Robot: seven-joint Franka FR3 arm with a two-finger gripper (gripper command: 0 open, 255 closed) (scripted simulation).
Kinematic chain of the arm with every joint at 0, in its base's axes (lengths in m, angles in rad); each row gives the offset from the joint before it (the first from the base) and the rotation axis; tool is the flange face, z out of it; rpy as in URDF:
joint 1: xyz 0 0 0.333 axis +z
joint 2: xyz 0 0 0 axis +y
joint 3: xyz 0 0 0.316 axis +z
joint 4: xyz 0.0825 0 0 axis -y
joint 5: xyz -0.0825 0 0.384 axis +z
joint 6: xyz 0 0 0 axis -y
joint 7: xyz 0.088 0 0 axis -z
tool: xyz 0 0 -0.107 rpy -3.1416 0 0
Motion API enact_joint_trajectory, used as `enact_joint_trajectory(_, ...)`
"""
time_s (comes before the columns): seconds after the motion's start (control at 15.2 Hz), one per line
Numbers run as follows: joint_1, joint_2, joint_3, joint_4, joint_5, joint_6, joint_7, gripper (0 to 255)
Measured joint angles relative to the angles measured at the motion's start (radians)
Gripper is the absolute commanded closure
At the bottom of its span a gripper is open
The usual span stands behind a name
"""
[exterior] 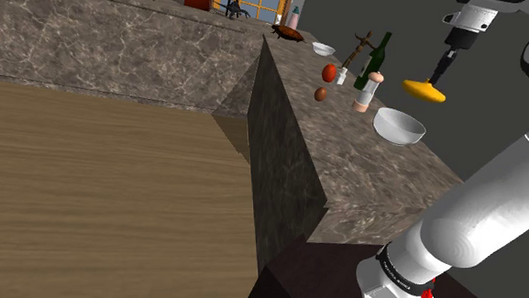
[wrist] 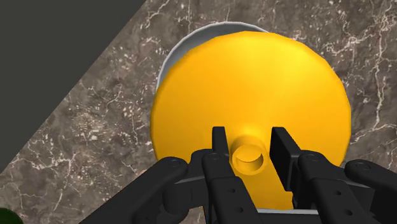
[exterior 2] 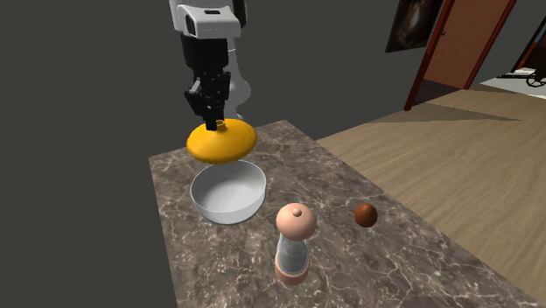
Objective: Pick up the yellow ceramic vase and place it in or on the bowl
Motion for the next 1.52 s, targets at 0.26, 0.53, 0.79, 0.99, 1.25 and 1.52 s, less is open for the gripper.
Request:
enact_joint_trajectory(0.26, 0.000, -0.006, 0.001, -0.054, -0.005, 0.050, 0.004, 255)
enact_joint_trajectory(0.53, 0.002, -0.031, 0.008, -0.125, -0.023, 0.103, 0.020, 255)
enact_joint_trajectory(0.79, -0.001, -0.037, 0.005, -0.184, -0.028, 0.159, 0.021, 255)
enact_joint_trajectory(0.99, 0.000, -0.051, 0.010, -0.234, -0.039, 0.199, 0.034, 255)
enact_joint_trajectory(1.25, -0.001, -0.052, 0.008, -0.290, -0.041, 0.254, 0.037, 255)
enact_joint_trajectory(1.52, -0.002, -0.052, 0.007, -0.311, -0.042, 0.275, 0.039, 255)
